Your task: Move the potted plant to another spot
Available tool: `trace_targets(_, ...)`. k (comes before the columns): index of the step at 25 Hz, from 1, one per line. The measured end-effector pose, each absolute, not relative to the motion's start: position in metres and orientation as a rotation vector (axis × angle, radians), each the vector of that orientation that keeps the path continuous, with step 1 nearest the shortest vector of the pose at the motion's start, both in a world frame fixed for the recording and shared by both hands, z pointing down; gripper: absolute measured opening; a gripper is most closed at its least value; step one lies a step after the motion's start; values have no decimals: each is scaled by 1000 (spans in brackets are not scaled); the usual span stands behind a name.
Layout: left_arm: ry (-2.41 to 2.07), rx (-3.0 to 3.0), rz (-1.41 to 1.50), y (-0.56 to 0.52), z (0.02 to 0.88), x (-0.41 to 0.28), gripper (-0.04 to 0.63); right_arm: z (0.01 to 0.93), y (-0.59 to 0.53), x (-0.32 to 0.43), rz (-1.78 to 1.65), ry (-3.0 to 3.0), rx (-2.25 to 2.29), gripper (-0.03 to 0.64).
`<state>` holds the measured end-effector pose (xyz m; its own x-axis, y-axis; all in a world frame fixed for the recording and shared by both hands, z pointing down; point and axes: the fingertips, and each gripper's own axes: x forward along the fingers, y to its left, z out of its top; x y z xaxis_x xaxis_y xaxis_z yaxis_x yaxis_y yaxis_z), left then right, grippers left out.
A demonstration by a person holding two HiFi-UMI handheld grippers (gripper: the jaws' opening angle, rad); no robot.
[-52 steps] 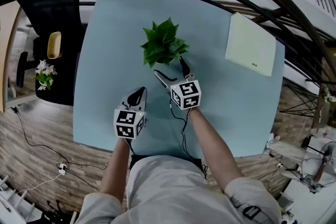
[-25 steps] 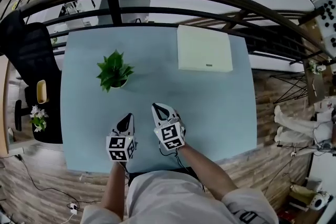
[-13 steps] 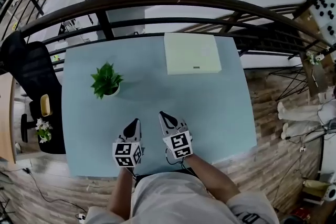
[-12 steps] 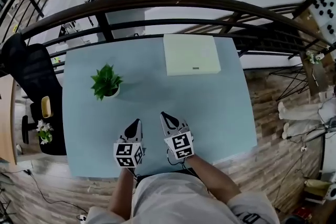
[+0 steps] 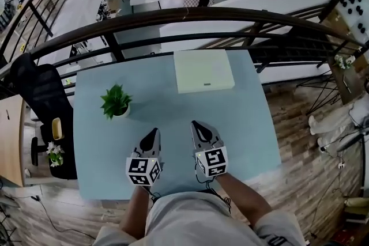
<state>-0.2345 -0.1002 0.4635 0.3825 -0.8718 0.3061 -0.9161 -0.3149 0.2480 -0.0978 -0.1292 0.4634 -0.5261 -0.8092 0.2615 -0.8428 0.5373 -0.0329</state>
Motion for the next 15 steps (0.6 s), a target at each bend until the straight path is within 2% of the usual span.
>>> trace_targets(8, -1668, 2400, 54, -118, 379, -231, 12, 380, -144, -73, -21, -2624, 1499, 3)
trace_targets(15, -1741, 2448, -18, -114, 332, -226, 12, 337, -146, -64, -87, -2689, 1515, 3)
